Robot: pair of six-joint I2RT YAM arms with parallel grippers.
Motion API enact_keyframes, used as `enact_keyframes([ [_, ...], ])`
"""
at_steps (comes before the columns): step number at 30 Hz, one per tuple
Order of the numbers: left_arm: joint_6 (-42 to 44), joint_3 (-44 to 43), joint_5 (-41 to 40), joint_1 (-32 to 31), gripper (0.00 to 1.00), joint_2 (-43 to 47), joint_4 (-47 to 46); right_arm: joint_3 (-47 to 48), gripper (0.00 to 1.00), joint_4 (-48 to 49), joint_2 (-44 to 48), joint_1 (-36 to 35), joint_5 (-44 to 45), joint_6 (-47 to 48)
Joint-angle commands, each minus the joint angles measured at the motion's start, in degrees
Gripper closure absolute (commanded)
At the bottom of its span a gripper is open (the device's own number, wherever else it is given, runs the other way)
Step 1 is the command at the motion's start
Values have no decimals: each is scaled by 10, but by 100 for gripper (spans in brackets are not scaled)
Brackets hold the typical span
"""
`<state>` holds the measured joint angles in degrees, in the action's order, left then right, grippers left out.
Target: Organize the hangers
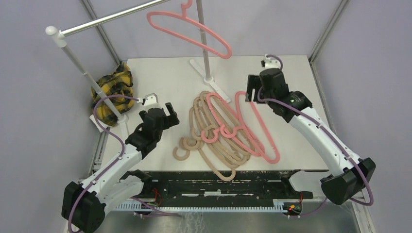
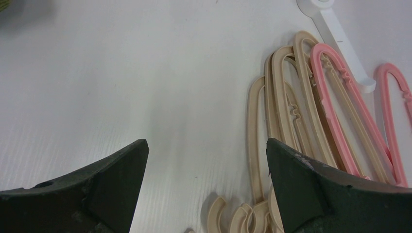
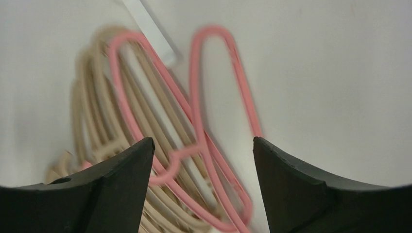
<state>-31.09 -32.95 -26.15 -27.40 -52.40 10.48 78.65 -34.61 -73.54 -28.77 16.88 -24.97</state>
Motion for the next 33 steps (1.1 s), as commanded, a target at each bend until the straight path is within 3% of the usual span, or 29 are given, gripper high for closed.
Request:
enact_keyframes([
  [1, -21, -5, 15, -1, 3, 0, -43, -67, 19, -177, 51, -6, 72, 3],
  [5, -27, -5, 28, -1, 3, -17, -60, -135, 22, -221, 62, -6, 44, -18],
  [13, -34, 6, 39, -1, 3, -26, -79, -301, 37, -143, 94, -6, -74, -95],
  [18, -35, 11, 38, -2, 3, -28, -82, -342, 40, -113, 76, -5, -107, -107],
  [33, -42, 24, 27, -2, 3, -20, -75, -369, 41, -56, -8, -6, -100, -91],
])
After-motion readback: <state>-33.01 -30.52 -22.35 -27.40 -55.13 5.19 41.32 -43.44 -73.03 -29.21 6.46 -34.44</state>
